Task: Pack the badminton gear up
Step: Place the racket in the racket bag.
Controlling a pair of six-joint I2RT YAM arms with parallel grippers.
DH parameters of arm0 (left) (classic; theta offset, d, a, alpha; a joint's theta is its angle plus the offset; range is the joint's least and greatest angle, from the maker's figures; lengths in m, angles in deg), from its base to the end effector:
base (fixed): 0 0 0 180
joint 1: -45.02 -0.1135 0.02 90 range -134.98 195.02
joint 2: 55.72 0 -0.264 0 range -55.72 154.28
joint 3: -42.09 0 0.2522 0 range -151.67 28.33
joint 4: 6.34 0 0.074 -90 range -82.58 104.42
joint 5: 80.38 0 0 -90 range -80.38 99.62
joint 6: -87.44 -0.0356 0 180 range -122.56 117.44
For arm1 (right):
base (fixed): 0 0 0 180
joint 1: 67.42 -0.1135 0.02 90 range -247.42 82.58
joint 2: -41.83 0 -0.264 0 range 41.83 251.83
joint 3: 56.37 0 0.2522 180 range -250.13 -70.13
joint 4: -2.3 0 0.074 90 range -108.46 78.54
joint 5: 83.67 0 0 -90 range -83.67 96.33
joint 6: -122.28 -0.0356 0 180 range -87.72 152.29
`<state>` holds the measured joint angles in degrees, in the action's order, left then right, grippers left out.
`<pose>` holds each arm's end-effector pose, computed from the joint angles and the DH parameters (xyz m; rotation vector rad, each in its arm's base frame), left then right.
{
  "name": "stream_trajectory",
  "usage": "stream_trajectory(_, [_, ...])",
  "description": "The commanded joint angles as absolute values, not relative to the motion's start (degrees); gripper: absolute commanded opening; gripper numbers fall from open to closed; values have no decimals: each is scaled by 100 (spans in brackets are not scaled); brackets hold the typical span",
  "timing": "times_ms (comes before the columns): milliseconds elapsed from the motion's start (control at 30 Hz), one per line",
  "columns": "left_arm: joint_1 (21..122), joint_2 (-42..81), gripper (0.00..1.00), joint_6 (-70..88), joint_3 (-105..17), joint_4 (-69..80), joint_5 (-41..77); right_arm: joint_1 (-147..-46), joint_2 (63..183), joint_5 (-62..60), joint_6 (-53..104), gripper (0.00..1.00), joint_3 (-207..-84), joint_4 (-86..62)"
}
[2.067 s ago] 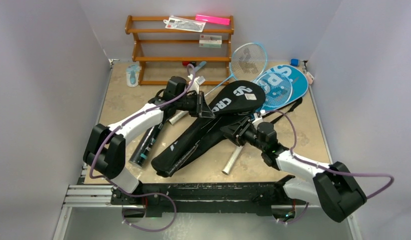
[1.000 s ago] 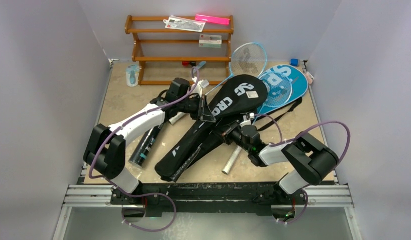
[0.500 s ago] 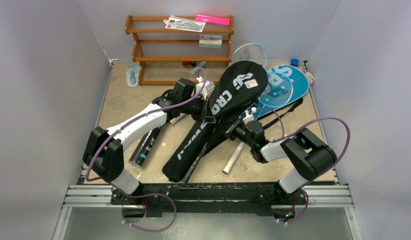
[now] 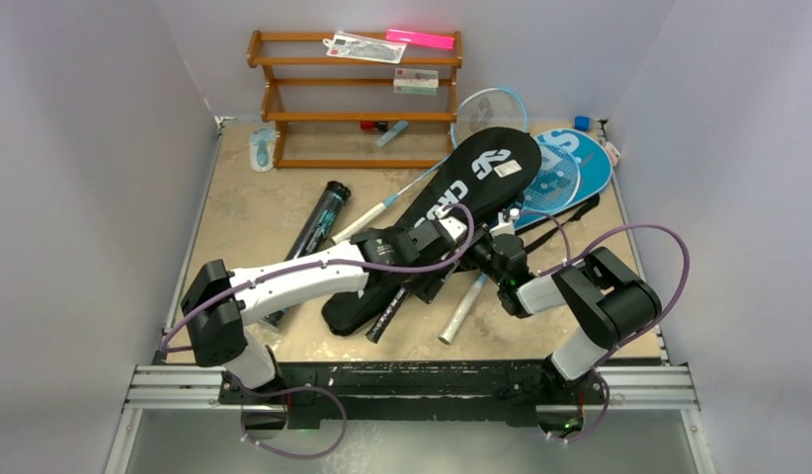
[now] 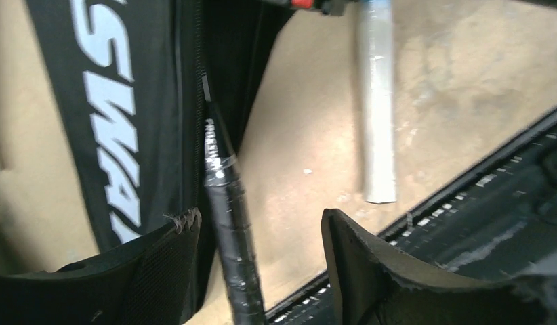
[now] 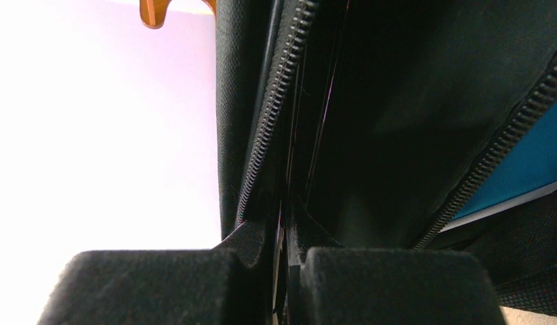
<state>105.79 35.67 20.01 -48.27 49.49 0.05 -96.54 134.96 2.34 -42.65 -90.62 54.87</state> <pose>0.1703 -0.2923 0.2815 0.7835 2.4590 -0.3490 0.2378 0.1353 0.1492 0.6822 1.7662 1.3764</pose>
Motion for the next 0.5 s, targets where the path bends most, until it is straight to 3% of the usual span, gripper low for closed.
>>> stream_trajectory(0, [10724,3482,65,2326,-4647,5279,-1693,-9651,13362,392,-3834,0,-9241,6226])
stream_trajectory(133, [10725,3188,64,2328,-4271,4949,-1893,-9653,13352,440,-3611,0,-9232,6340])
stream_trajectory(333, [10692,3001,42,2307,-3977,4575,-2166,-9652,13287,475,-3556,0,-9136,6509])
stream_trajectory(467, [10657,3117,47,2390,-3868,4779,-2266,-9651,13208,506,-3479,0,-9165,6460])
